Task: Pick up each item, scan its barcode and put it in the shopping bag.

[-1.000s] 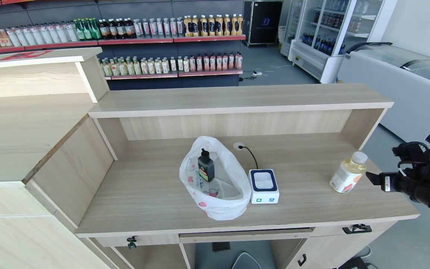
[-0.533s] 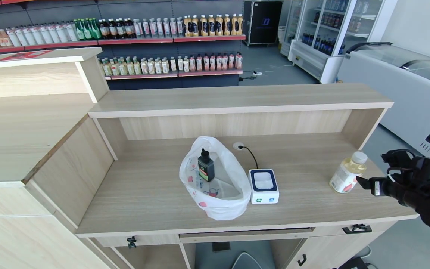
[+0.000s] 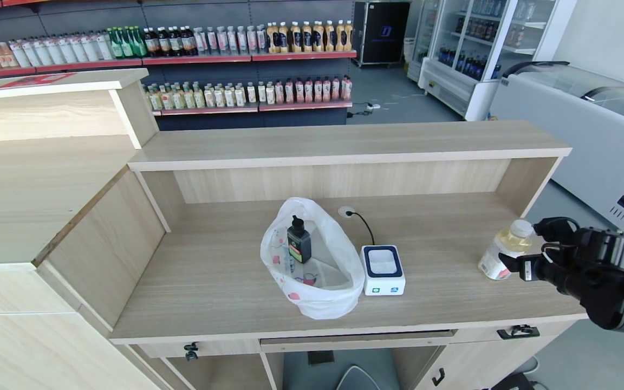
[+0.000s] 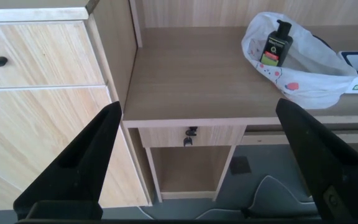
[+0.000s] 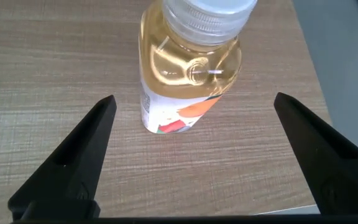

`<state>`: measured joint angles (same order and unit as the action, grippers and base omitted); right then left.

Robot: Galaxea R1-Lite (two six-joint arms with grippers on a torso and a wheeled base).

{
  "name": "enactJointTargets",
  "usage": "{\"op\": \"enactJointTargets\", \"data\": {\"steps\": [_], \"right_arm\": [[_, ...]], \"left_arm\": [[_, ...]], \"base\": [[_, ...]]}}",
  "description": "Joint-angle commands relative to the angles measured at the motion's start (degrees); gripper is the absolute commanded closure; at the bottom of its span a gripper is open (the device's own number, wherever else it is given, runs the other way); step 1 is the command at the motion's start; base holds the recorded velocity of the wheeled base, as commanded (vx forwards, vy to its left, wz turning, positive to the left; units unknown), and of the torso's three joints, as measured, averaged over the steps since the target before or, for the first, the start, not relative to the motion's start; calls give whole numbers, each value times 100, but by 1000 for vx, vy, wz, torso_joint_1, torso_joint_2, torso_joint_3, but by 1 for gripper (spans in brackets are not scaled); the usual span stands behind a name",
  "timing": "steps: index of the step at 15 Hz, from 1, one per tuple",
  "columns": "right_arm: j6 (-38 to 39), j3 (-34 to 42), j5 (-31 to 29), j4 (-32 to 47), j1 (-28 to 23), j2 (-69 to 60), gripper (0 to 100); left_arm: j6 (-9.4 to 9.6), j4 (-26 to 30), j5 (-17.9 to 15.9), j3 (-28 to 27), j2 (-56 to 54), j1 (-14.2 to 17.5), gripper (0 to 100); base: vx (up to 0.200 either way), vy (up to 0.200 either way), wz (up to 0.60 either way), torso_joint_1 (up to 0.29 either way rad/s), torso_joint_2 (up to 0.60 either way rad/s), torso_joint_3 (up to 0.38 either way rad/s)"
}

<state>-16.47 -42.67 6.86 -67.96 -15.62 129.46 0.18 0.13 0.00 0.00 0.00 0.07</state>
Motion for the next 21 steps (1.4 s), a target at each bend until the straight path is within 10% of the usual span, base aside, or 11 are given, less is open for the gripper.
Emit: {"op": "enactJointTargets", "data": {"steps": [1,21], "right_arm": [[-5,-101,-18,-103,85,246,0],[39,-567,-273,-938,393,1099,0]], "left_arm": [[-1,4,0,0,9,1,0],[-1,4,0,0,9,1,0]], "base": [[0,0,0,0,0,0],[0,0,0,0,0,0]]}}
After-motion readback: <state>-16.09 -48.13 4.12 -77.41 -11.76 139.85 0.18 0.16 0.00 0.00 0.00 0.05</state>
